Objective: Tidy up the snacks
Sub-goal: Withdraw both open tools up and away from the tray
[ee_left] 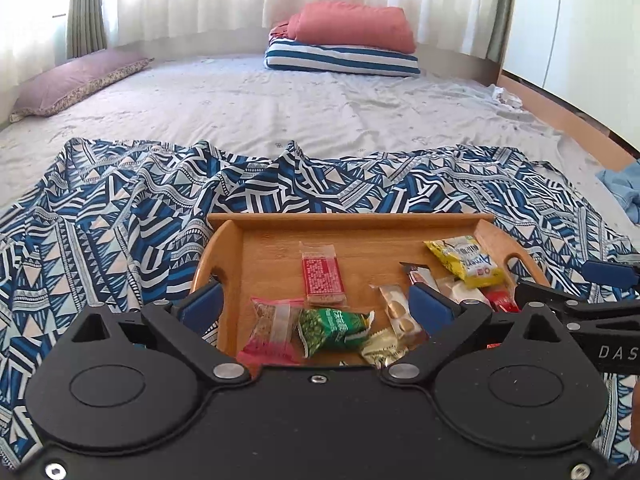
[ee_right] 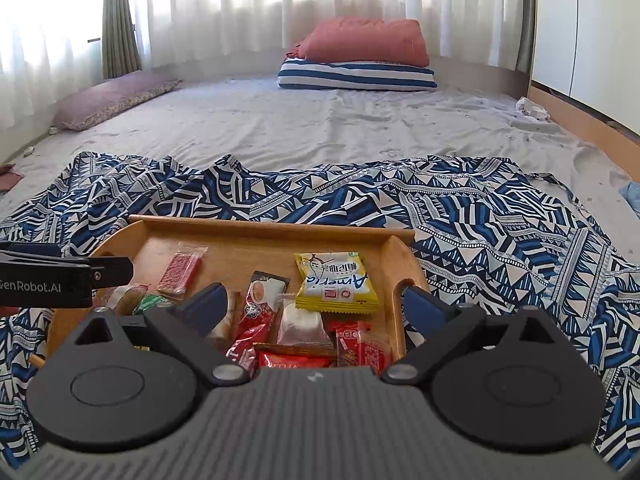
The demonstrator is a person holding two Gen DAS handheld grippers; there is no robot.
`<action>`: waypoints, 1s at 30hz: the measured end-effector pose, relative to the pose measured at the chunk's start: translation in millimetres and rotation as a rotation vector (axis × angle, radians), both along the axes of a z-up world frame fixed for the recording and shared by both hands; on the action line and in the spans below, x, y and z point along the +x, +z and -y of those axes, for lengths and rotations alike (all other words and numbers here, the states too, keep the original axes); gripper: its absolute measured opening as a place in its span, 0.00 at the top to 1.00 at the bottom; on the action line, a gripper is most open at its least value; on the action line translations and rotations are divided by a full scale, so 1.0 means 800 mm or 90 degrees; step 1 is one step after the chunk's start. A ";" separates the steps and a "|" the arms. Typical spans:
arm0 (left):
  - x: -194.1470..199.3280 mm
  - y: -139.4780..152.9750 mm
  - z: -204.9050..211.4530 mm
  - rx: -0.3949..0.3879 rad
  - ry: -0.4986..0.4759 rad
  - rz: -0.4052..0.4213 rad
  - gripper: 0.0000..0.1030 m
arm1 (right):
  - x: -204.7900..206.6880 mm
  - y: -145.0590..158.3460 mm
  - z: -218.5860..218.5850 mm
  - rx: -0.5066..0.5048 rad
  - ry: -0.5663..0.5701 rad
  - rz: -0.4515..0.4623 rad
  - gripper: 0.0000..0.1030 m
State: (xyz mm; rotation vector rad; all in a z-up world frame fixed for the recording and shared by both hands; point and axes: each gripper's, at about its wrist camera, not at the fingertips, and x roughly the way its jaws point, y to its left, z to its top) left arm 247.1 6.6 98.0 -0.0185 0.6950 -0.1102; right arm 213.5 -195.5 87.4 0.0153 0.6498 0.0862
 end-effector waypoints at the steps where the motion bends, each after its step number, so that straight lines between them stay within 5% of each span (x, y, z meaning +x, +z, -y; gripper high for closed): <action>1: -0.006 0.003 -0.001 0.001 -0.002 0.002 0.03 | -0.006 0.003 0.000 0.004 0.000 0.000 0.02; 25: -0.160 0.031 -0.007 0.045 -0.024 0.080 0.01 | -0.126 0.034 -0.018 0.041 0.043 0.044 0.00; 30: -0.186 0.024 -0.016 0.023 -0.010 0.074 0.01 | -0.149 0.029 -0.021 0.039 0.046 0.052 0.00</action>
